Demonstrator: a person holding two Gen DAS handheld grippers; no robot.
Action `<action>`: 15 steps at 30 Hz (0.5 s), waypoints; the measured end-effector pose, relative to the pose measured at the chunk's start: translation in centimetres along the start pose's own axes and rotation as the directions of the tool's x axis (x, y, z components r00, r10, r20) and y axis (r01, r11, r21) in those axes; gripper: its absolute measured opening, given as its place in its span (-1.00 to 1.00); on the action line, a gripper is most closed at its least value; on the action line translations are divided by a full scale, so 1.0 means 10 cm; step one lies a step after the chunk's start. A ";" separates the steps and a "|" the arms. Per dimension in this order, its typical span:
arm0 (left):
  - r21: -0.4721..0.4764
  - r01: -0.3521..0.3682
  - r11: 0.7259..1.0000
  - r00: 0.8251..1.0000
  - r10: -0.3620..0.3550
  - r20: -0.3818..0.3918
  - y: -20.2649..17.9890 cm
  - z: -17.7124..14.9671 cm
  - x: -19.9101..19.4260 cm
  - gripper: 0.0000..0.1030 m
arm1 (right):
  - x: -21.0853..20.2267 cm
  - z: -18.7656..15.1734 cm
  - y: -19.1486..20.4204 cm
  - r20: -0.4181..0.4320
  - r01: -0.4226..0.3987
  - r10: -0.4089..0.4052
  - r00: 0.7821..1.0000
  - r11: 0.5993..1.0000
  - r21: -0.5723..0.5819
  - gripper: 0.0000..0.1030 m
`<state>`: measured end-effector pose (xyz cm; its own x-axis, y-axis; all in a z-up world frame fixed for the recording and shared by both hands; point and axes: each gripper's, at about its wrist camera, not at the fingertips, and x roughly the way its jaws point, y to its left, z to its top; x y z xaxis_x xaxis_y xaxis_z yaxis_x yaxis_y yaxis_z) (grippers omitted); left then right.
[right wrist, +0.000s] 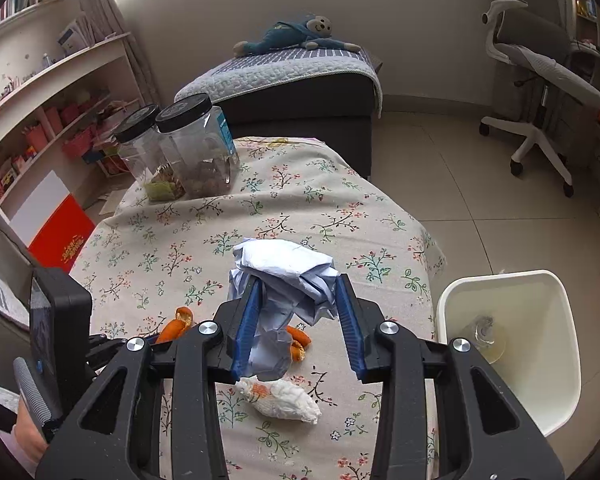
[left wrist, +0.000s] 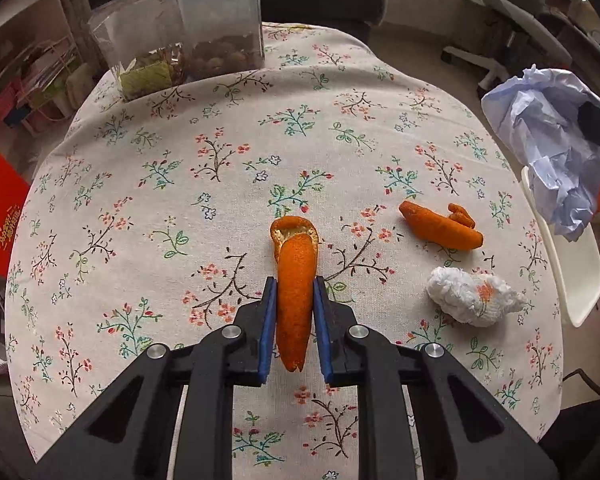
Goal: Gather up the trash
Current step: 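Grasp the long carrot piece with the left tool while the right tool grasps the blue tissue, then carry both items over the white bin and open the right tool to drop the tissue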
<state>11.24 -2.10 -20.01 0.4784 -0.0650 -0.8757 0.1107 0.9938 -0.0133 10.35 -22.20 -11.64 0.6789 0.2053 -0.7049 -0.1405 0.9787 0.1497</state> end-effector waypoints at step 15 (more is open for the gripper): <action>-0.163 -0.060 0.985 0.880 0.129 0.456 0.37 0.41 -1.23 -0.72 | -0.54 0.22 0.42 0.219 -0.055 0.065 0.974 0.997 -0.051 -0.30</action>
<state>9.30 2.05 -7.33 0.8329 0.0299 -0.5526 -0.0618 0.9973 -0.0391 7.66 -19.20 -5.72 0.8098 0.2625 -0.5247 -0.2140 0.9649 0.1523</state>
